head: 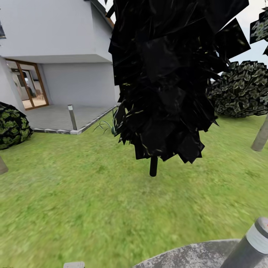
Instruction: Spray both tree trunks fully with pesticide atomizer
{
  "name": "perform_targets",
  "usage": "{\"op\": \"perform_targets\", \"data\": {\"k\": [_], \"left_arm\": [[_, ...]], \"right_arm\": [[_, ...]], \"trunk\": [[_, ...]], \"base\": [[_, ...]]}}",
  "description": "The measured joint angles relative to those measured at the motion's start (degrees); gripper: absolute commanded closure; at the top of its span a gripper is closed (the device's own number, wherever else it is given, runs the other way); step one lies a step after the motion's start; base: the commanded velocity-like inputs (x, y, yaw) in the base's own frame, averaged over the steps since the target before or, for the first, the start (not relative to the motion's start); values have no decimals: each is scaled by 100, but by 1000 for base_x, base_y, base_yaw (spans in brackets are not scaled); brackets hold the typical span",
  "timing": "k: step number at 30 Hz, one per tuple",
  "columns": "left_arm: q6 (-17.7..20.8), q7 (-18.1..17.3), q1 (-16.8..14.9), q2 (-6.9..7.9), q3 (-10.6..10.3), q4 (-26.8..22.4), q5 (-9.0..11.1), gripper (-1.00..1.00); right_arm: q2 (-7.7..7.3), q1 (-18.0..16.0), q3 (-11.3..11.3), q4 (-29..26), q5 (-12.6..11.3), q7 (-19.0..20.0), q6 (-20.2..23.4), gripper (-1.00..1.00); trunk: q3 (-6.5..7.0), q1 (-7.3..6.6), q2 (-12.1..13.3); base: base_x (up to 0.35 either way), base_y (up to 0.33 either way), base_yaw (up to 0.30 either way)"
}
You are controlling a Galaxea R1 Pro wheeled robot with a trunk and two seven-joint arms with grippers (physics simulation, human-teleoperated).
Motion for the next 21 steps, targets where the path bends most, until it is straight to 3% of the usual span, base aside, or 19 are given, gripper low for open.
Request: {"op": "perform_targets", "data": {"k": [14,21], "left_arm": [[-9,0,0,-16,-3,0,-2,-100],[-9,4,-1,-17,0,1,0,-100]], "right_arm": [[-2,0,0,-1,0,2,2,-100],[0,0,0,3,0,2,3,-100]], "trunk": [[0,1,0],[0,3,0]], "base": [[306,-126,277],[165,-219,277]]}}
